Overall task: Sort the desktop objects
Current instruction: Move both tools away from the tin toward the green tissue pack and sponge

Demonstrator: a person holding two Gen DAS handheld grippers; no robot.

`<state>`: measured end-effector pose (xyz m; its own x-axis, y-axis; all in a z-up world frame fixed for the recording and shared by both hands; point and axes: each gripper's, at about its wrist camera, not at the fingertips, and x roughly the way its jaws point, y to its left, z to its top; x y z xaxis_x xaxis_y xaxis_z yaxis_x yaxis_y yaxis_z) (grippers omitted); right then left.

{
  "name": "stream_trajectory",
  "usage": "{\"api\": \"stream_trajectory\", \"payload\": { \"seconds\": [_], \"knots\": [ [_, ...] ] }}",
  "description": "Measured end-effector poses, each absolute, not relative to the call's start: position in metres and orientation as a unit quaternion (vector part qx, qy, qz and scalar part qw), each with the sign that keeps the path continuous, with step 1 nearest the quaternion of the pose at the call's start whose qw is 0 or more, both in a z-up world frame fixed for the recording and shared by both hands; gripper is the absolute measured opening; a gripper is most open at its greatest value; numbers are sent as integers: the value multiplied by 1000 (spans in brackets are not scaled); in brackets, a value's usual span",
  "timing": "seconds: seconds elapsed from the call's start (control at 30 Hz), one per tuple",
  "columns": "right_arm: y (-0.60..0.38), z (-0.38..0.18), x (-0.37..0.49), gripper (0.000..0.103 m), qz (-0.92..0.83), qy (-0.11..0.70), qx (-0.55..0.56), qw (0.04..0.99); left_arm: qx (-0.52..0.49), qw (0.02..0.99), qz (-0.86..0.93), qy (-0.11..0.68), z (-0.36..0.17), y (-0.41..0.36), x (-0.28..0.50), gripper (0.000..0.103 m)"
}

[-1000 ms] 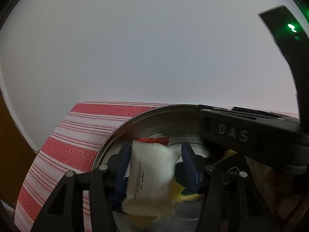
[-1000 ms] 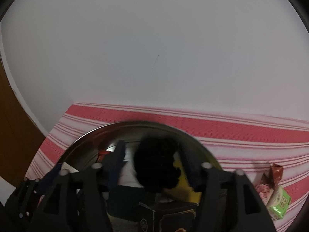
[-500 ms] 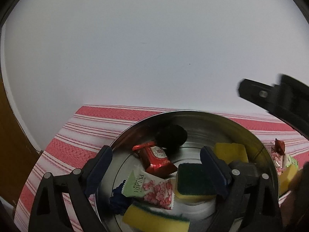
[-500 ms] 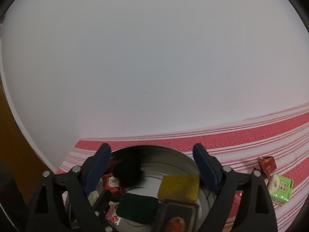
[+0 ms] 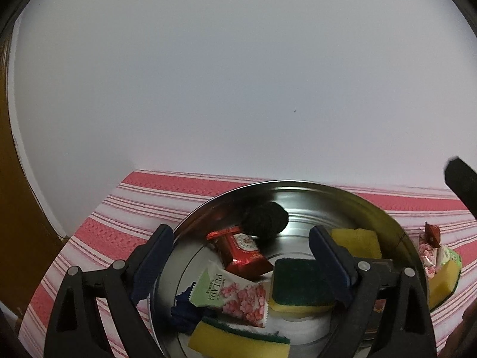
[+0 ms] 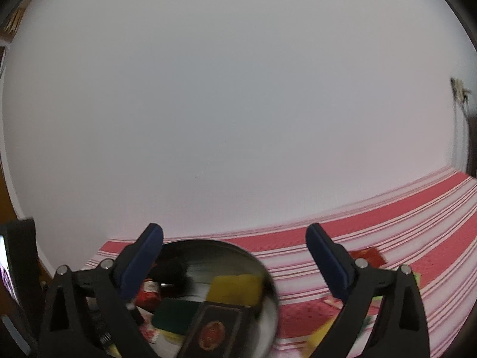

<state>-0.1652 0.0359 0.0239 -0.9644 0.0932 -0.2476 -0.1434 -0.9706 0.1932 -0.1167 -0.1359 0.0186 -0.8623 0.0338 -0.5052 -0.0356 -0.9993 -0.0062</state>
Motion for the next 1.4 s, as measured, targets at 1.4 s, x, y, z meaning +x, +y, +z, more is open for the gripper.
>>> {"api": "stream_trajectory", "payload": {
  "seconds": [1.4],
  "knots": [
    [232,-21,-59,98,952,94,-148,252,-52,151,975,152,8,-16,9,94]
  ]
}}
